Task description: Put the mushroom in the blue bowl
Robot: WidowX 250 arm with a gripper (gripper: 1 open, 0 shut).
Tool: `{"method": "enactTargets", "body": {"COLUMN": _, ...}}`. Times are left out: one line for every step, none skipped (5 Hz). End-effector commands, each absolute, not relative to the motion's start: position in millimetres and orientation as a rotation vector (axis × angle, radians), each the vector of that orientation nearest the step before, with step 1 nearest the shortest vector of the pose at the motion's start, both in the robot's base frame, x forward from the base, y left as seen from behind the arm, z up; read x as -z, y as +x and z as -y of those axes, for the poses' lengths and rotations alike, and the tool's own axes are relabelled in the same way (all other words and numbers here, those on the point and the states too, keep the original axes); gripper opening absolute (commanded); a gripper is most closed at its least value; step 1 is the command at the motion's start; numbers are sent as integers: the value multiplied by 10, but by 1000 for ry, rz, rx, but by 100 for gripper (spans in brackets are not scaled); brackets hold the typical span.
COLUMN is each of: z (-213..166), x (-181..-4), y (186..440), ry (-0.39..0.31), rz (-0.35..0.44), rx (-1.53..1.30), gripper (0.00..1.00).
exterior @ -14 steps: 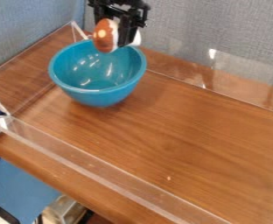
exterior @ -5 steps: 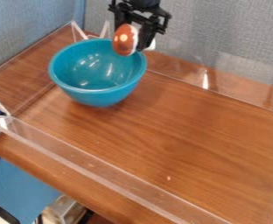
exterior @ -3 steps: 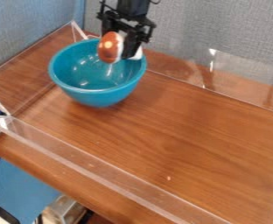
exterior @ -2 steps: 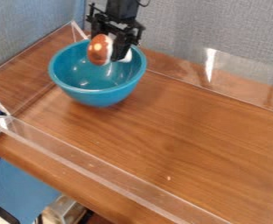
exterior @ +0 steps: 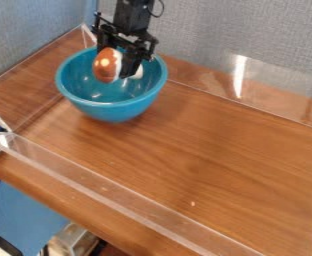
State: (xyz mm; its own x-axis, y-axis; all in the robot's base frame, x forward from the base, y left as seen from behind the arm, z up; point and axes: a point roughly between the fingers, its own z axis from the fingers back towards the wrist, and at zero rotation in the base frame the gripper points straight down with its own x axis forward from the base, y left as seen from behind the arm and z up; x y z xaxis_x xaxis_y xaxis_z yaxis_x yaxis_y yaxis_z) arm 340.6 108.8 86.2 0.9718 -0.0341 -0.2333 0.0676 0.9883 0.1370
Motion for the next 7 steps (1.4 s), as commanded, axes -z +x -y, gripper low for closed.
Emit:
{"method": "enactTargets", "body": {"z": -1166, "x": -897, "y": 3405, "ry": 159, "rz": -209, "rx": 49, "gripper": 0}}
{"method": "enactTargets", "body": {"z": -1173, "x": -783, "y": 3400, "ry": 158, "rz": -226, "rx": 66, "gripper": 100}}
{"method": "enactTargets", "body": {"z": -1216, "x": -847, "y": 3368, "ry": 157, "rz": -210, "rx": 35, "gripper": 100}}
{"method": "enactTargets", "body": {"z": -1265, "x": -893, "y": 3346, "ry": 152, "rz": -198, "rx": 3, "gripper": 100}}
{"method": "enactTargets", "body": {"z": -1350, "x": -853, "y": 3283, "ry": 148, "rz": -189, "rx": -4, "gripper": 100}}
{"method": "enactTargets", "body": {"z": -1424, "x": -820, "y": 3229, "ry": 148, "rz": -181, "rx": -7, "gripper": 100}}
{"method": "enactTargets", "body": {"z": -1443, "x": -752, "y": 3218, "ry": 149, "rz": -177, "rx": -22, "gripper": 0}}
